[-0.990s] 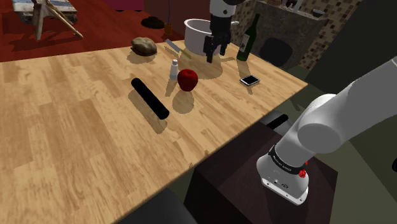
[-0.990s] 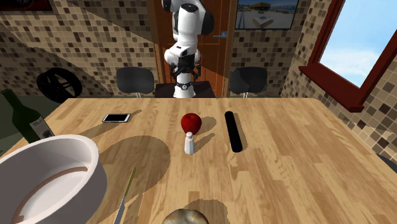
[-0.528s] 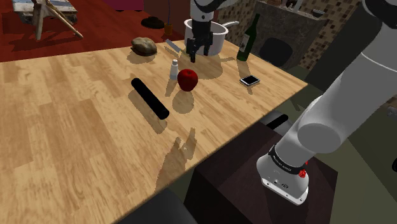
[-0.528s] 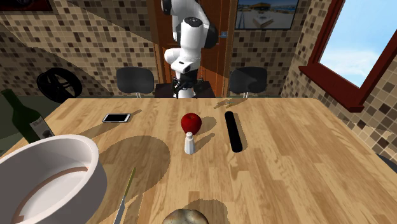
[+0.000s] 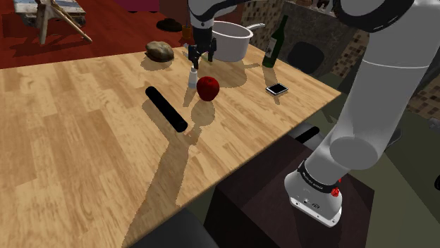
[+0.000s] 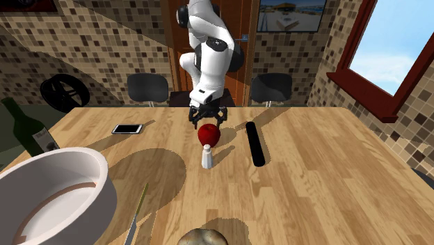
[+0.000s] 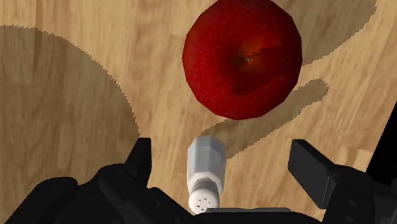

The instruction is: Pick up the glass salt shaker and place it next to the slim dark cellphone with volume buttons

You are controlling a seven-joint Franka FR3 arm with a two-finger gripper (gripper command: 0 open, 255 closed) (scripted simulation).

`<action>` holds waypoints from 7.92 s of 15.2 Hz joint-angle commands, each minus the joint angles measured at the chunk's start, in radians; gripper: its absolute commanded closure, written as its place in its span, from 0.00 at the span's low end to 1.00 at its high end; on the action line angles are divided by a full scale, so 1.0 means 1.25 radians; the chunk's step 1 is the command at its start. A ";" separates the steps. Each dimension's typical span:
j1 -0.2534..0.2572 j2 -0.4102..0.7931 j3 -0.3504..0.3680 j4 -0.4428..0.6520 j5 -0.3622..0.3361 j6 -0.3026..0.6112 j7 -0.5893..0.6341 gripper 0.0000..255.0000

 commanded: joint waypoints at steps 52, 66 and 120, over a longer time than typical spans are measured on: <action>0.003 0.130 -0.004 0.314 -0.003 -0.178 -0.029 1.00; -0.017 0.102 -0.011 0.391 0.001 -0.279 -0.070 1.00; -0.588 0.140 -0.309 0.351 0.149 -0.112 -0.917 1.00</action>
